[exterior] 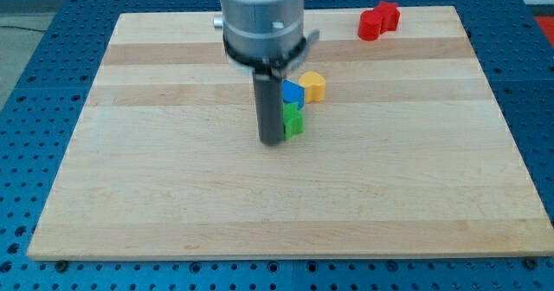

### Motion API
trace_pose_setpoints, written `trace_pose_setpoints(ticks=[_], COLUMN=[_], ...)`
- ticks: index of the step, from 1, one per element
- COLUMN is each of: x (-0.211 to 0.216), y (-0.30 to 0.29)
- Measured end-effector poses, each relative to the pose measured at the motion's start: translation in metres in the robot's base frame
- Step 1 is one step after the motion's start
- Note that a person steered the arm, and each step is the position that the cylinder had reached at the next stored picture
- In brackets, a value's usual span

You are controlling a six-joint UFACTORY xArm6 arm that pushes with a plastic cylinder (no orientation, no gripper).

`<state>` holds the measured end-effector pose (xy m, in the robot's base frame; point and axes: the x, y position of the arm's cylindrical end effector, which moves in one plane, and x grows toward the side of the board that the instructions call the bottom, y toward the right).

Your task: Move the red blocks close to hexagon

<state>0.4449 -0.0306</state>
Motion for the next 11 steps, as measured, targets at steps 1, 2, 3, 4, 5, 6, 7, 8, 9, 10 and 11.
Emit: trace_pose_setpoints(ticks=[1, 2, 3, 4, 5, 6, 7, 8, 9, 10, 11], x=[0.036, -0.042, -0.157, -0.221, -0.254, -0.196, -0.185, -0.232, -0.221, -0.147, -0.126], y=[0.04, 0.119, 0.201, 0.288, 0.265, 0.2, 0.179, 0.242, 0.146, 0.078, 0.054])
